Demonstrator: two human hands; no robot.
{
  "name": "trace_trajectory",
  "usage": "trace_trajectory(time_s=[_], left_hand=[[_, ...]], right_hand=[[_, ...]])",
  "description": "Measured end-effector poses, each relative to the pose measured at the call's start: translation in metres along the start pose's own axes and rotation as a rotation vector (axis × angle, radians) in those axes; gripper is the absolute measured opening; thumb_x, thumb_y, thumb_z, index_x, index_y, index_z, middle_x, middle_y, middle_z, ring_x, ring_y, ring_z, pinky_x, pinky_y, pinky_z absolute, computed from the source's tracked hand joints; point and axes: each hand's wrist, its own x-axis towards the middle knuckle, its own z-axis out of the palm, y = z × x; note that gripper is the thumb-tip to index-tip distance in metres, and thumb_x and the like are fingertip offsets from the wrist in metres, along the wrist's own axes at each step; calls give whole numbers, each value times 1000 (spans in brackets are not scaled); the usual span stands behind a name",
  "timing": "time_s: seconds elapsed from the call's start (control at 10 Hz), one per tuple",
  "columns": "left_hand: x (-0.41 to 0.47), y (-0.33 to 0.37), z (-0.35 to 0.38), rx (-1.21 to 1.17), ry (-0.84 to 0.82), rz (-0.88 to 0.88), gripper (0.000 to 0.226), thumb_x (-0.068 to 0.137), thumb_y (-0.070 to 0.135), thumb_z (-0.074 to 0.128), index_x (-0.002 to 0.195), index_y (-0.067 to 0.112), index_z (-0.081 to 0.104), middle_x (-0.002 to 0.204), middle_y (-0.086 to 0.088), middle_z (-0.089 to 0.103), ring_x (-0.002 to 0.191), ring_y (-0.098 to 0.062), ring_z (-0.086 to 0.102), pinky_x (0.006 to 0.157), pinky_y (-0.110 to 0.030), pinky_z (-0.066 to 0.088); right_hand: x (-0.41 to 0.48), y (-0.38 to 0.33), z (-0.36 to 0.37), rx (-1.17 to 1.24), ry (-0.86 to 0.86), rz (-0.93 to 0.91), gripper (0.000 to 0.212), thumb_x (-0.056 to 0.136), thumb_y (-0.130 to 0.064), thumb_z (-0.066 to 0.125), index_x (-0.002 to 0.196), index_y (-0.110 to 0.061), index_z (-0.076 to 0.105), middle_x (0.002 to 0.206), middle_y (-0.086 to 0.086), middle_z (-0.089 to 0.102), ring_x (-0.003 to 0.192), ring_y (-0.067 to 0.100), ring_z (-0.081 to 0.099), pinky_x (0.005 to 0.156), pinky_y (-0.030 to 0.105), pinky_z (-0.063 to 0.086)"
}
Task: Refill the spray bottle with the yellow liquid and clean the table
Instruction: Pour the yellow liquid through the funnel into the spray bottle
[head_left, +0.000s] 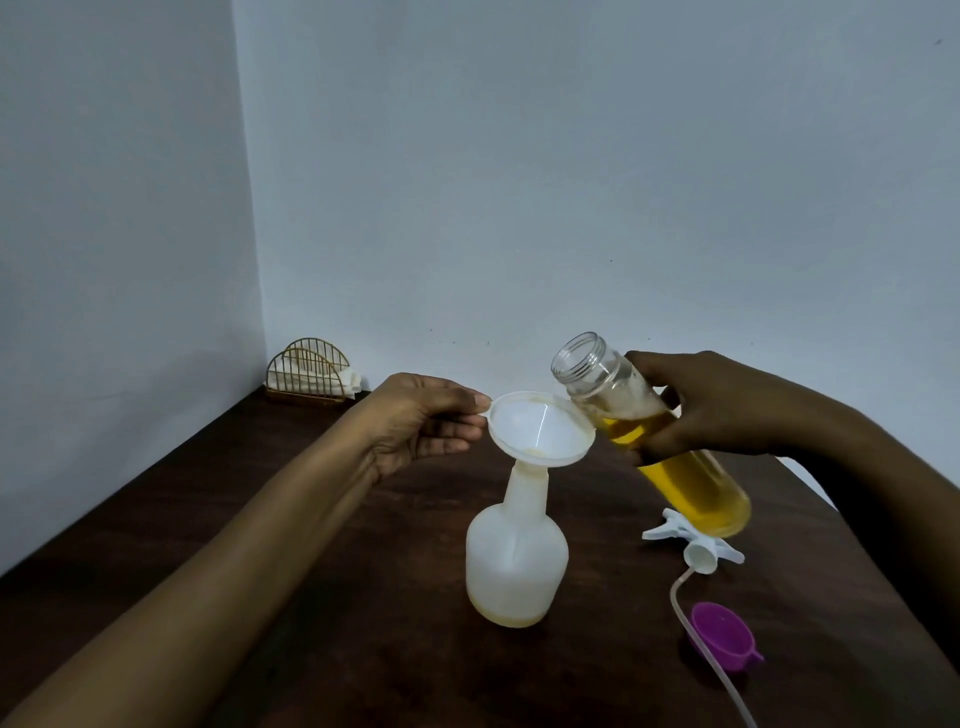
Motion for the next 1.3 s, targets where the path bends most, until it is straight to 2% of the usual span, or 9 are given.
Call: trace_trajectory(time_s=[0.1,0.2,0.4,0.6,0.7,0.8,0.9,1.0,1.3], left_hand=[[0,0,0,4,6,0,7,84,6,63,81,4,69,55,-2,68,45,-5,64,43,-16,51],[0,-1,0,5,4,2,7,84,7,63,83,3,69,55,-2,68,46,-5,64,44,-16,51],[0,0,1,-2,2,4,7,85,7,63,83,3,69,56,-2,68,46,-5,63,44,-16,51],[0,0,1,1,6,4,7,84,7,63,81,4,69,56,-2,68,46,-5,63,44,-16,52],[1,0,1,4,4,6,7,84,7,64,81,4,70,56,-2,68,46,-5,63,45,-16,52],[1,-1,1,0,6,5,7,84,7,64,82,4,70,56,-2,68,46,-5,63,45,-16,52],[0,-1,0,-1,6,5,7,84,7,63,82,4,69,56,-2,68,46,-5,63,45,-16,52],[0,-1,0,2,5,6,7,84,7,63,81,4,70,55,-1,68,46,-5,63,44,-16,52],[0,-1,0,3,7,8,6,83,7,64,82,4,70,55,-1,68,46,-5,63,44,-16,52]], right_hand=[[-2,-1,3,115,1,-11,54,67,-26,81,114,-29,56,107,-13,64,97,11,60,80,26,49],[-1,-3,0,130,16,-18,55,67,-26,81,115,-32,56,107,-15,63,97,8,59,77,21,47],[2,-3,-6,81,51,-6,53,65,-27,82,111,-29,56,102,-15,63,95,7,58,72,20,46],[4,0,-2,-31,58,4,55,62,-30,84,109,-23,57,100,-6,66,95,18,60,81,39,51],[6,3,0,-101,64,-12,57,60,-32,84,109,-28,56,99,-8,66,95,18,60,81,39,50],[7,4,-2,-155,66,-23,51,60,-33,85,93,-44,48,94,-13,63,94,18,59,80,38,49],[7,5,-4,-214,61,-17,50,60,-36,84,87,-46,44,89,-14,60,94,19,59,80,40,49],[7,5,-5,-273,69,3,59,61,-37,83,110,-34,51,96,-12,60,97,20,58,81,41,49],[9,4,-6,-366,59,-28,62,65,-38,81,119,-35,50,83,-26,45,97,16,54,77,34,48]])
